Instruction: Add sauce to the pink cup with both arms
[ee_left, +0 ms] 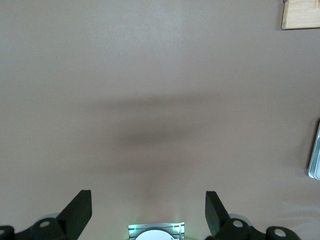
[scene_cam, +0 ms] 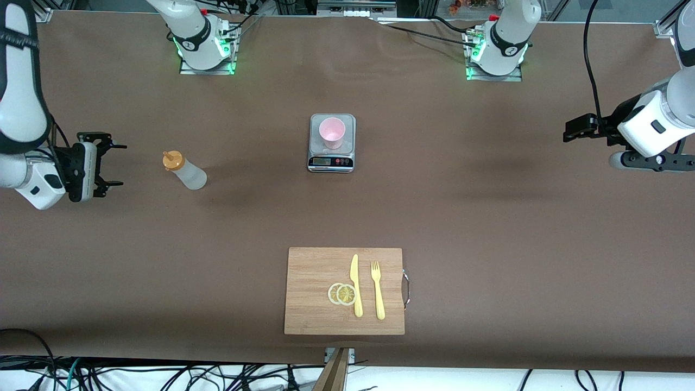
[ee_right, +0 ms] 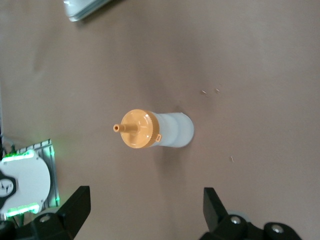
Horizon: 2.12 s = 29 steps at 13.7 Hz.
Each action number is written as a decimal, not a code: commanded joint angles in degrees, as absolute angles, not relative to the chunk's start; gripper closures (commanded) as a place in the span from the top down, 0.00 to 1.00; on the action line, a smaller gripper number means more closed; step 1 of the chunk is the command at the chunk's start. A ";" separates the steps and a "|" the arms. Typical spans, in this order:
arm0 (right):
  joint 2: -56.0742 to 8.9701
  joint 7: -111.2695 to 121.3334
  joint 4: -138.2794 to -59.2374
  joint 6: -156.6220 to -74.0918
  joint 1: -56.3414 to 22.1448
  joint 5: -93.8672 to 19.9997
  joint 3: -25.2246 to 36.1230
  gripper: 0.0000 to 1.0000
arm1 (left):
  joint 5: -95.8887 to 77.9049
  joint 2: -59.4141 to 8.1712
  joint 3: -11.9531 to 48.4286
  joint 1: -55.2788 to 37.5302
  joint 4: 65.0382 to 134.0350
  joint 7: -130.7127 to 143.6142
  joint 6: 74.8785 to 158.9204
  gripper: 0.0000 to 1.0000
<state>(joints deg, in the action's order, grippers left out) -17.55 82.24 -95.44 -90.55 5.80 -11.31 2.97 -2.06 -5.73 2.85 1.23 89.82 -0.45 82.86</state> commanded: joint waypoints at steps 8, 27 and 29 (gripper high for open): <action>-5.98 32.74 -101.16 -93.95 1.41 -2.64 -1.67 1.00 | -0.44 -6.42 2.90 0.88 88.24 -1.49 81.74 1.00; 0.18 -4.48 -92.29 -89.03 0.27 -0.09 2.89 1.00 | -0.44 -6.42 2.90 0.88 88.07 -1.23 81.91 1.00; -0.17 -4.39 -92.46 -91.04 0.26 -2.36 3.51 1.00 | -0.35 -6.42 2.90 0.88 88.07 -1.23 81.91 1.00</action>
